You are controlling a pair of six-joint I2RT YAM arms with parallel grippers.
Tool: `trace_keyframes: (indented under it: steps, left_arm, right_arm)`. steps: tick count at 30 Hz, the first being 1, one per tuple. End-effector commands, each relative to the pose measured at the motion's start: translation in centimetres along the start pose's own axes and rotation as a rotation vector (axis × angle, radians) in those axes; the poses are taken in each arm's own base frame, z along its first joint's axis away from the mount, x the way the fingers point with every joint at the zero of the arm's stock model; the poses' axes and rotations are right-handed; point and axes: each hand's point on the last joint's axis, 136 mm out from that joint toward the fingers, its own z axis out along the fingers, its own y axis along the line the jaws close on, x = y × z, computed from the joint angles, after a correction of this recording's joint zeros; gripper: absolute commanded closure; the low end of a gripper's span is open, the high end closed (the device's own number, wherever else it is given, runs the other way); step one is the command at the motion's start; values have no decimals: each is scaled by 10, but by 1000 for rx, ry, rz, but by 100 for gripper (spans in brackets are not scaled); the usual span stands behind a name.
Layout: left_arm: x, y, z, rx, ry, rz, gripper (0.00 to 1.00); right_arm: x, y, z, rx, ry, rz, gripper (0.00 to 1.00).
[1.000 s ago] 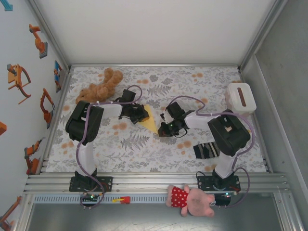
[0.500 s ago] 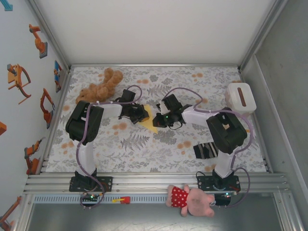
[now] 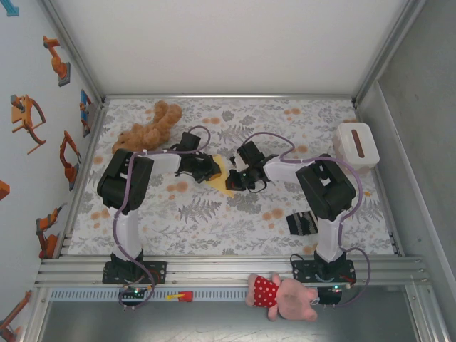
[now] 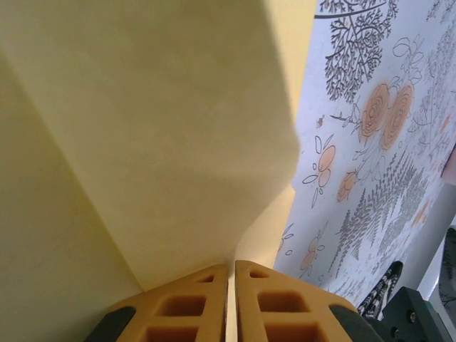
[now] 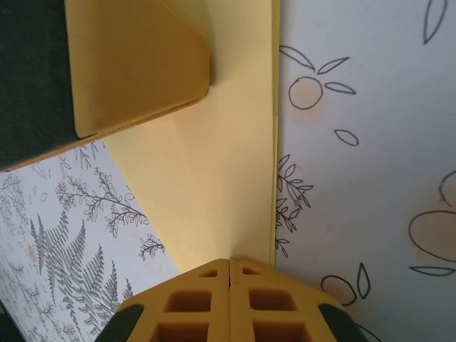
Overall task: Fold a paper plane with a square sheet of paper (pick it up from the middle)
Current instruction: Fourth fold the wing at the center of the table.
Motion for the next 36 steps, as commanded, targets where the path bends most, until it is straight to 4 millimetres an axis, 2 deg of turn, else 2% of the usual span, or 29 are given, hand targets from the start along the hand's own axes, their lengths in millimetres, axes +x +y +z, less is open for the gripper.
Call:
trace_keyframes:
  steps: [1,4,8,15,27,29,32,34,36]
  left_arm:
    - [-18,32,-4,-109,-36,9,86]
    - [-33,38,-5,-120,-47,22,86]
    - [-50,57,-7,-142,-57,9,85]
    - [-85,76,-22,-177,-125,17,85]
    - [-125,75,-46,-201,-213,45,84]
    - [-126,68,-48,-182,-215,51,85]
    - [-123,45,-58,-135,-225,71,84]
    - [-118,25,-70,-104,-242,88,83]
    - [-110,7,-82,-86,-270,106,81]
  right_arm:
    - [43,-52,11,195,131,62,100]
    - [50,-60,12,226,147,70,100]
    - [52,-63,11,239,148,76,100]
    - [54,-66,11,248,146,82,100]
    - [65,-74,11,262,158,111,100]
    - [60,-68,11,240,141,112,100]
    - [42,-46,7,161,81,99,100]
    - [20,-22,-4,91,11,80,100]
    - [-7,4,-22,30,-88,49,95]
